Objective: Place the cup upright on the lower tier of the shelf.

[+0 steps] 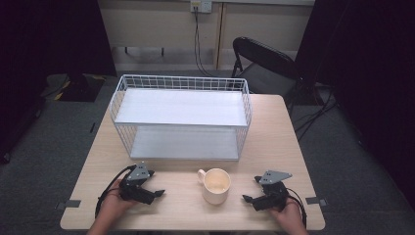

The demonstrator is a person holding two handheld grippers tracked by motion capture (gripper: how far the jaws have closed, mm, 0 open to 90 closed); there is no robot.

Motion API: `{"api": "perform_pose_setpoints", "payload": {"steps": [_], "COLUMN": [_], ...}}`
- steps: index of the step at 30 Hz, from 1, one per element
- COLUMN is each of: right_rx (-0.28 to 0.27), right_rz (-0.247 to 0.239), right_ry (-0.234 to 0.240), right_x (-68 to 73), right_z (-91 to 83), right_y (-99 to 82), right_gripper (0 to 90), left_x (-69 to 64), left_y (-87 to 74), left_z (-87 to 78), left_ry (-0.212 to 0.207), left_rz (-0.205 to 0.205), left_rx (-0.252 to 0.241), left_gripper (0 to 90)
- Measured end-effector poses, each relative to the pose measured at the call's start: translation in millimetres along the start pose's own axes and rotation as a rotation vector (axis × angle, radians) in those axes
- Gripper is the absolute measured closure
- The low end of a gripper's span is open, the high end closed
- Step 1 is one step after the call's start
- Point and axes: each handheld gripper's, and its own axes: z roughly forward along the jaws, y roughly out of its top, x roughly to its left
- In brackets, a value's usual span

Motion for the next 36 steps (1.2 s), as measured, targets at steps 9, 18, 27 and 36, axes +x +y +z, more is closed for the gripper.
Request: {"api": "perform_pose_setpoints", "payload": {"steps": [9, 18, 27, 36], "right_rx": [-0.001, -0.002, -0.009, -0.045], "right_rz": [0.003, 0.02, 0.003, 0.02], "right_ry": [-0.006, -0.016, -0.002, 0.004], "right_x": [0.5, 2.8, 10.0, 9.6], "right_z": [0.1, -0.7, -8.3, -24.9], "right_y": [0.0, -0.1, 9.3, 27.2], "right_gripper": [13.8, 14.6, 18.0, 19.1], "left_x": [0.1, 0.3, 0.6, 0.6], "left_y": [-0.3, -1.2, -1.7, -1.8], "left_z": [-0.1, -1.3, -1.8, -1.8], "left_ry": [-0.008, -0.008, -0.011, -0.011], "left_rz": [0.0, 0.001, 0.006, 0.006], "left_rx": [0.0, 0.002, 0.001, 0.001], "left_gripper": [15.2, 15.0, 14.9, 14.9]}}
